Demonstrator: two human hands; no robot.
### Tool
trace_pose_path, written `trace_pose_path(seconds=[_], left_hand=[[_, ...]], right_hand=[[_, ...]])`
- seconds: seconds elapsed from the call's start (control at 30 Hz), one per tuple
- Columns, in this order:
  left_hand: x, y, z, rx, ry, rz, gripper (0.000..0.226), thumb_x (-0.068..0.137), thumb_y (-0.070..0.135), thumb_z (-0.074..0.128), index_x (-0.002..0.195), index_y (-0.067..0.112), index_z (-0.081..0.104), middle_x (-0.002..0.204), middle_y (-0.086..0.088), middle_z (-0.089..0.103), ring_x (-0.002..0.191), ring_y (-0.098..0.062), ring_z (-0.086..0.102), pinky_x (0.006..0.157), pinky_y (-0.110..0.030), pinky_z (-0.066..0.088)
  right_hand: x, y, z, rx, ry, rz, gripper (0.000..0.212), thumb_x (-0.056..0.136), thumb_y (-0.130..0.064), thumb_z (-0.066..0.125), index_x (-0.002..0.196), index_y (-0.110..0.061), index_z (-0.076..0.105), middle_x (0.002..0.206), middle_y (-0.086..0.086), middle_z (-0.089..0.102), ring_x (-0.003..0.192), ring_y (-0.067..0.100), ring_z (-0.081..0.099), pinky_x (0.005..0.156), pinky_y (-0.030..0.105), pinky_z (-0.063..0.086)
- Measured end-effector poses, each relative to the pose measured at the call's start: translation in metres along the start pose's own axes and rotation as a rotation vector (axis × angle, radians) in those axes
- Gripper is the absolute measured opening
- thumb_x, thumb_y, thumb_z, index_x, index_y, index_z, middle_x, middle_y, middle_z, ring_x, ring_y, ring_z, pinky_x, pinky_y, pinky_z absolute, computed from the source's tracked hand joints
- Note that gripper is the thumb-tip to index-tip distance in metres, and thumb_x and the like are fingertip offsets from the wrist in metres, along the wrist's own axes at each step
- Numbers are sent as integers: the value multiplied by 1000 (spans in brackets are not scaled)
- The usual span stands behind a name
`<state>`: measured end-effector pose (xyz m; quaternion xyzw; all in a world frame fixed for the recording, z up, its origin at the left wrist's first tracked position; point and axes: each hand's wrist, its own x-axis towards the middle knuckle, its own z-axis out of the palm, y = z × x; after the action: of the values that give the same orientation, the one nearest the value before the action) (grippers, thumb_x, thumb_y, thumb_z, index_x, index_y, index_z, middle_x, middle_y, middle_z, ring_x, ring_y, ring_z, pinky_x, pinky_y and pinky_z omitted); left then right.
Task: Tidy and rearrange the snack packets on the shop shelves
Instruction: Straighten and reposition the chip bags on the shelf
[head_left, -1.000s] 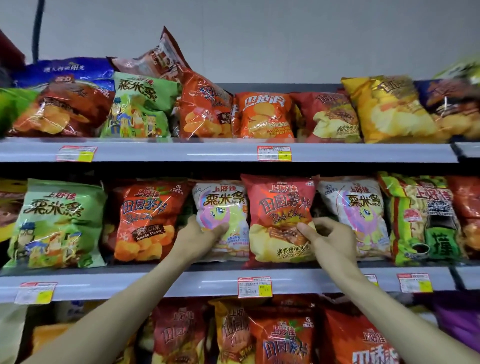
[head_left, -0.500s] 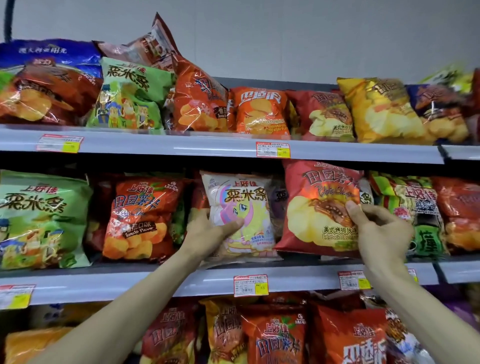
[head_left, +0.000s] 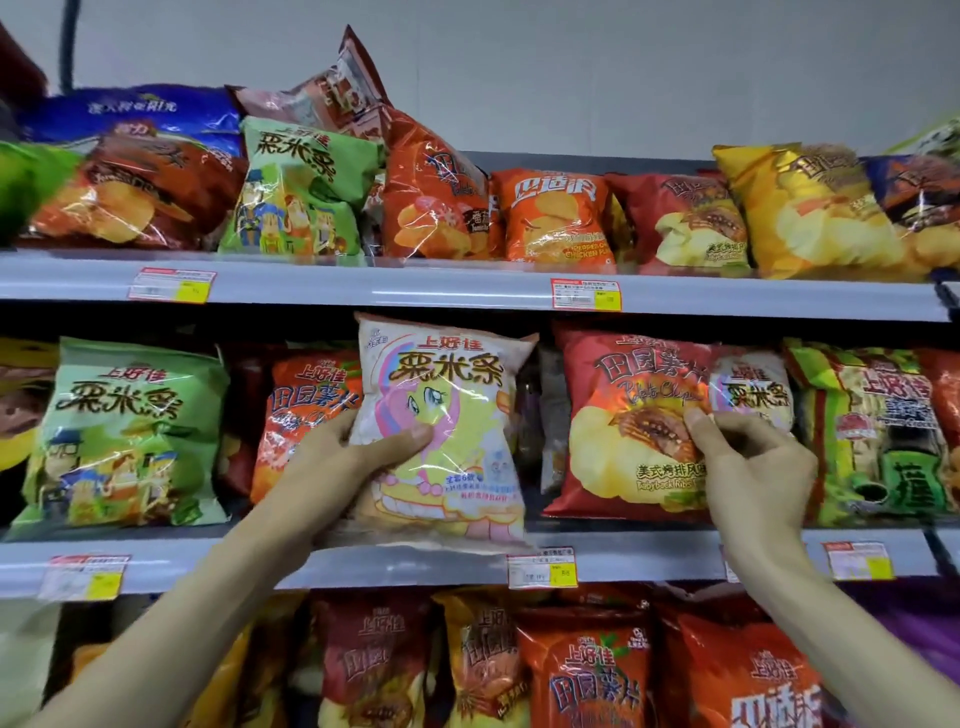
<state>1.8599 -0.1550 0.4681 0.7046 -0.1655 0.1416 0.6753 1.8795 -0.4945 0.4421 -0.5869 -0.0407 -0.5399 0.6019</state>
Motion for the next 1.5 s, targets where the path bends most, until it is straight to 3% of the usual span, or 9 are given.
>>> trace_pose_path(seconds=[0.23,0.37,0.53,0.7,0.8,1.13,1.3,1.4,1.5], left_hand=[[-36,-9,-54,25,143,-23,43,83,27,82,122,17,69,102,-7,82,89,-30,81,82,-39,61],[-51,-8,-74,66,185,-5,51,81,29,84,128,17,66,104,-6,82,90,-31,81,84,-42,61],[-62,-7,-86,56,228,9,51,79,28,84,126,18,66,106,-8,82,90,-33,80,86,-46,61],[-65,-10,-84,49,242,10,52,80,25,84,128,14,66,107,-9,81,92,-34,80,88,-47,61],[-60,-13,-67,44,232,15,51,80,24,85,127,14,66,106,-7,82,91,-32,80,87,-45,61],[-12,-17,47,25,42,90,48,80,29,90,122,23,66,108,3,81,96,-23,80,94,-49,61],[27,-27,107,11,36,125,68,64,55,94,122,32,66,111,8,80,100,-21,78,94,-51,60],[48,-35,140,23,70,142,72,60,66,92,119,39,62,110,12,78,101,-19,77,93,-52,60],[54,-36,170,75,102,163,68,71,57,90,124,34,54,111,16,73,104,-14,72,95,-45,57]], right_hand=[[-29,14,73,-48,-93,-23,17,94,-34,76,85,-20,74,81,-4,74,79,17,68,73,35,51],[-40,11,115,-67,-128,-74,16,94,-29,75,83,-18,74,81,-5,71,80,14,64,72,20,44],[-59,16,149,-104,-223,-52,12,94,-29,75,86,-21,73,84,-7,71,82,14,65,77,36,49],[-64,21,144,-158,-363,24,15,95,-32,75,97,-18,71,89,-8,70,86,12,65,70,22,46],[-57,24,131,-206,-481,43,20,94,-40,74,99,-20,72,90,-9,73,89,11,68,80,34,53],[-35,0,52,-220,-532,72,18,108,-44,47,106,-38,63,101,-22,66,92,-8,59,72,17,40],[-21,0,1,-335,-542,61,26,105,-55,45,119,-41,61,109,-27,64,94,-17,57,76,9,41],[-12,5,-17,-419,-549,31,59,94,-78,42,140,-42,52,125,-24,65,119,3,59,105,33,45],[-5,9,-28,-484,-600,-14,65,91,-76,49,146,-43,45,133,-24,63,123,2,59,106,38,48]])
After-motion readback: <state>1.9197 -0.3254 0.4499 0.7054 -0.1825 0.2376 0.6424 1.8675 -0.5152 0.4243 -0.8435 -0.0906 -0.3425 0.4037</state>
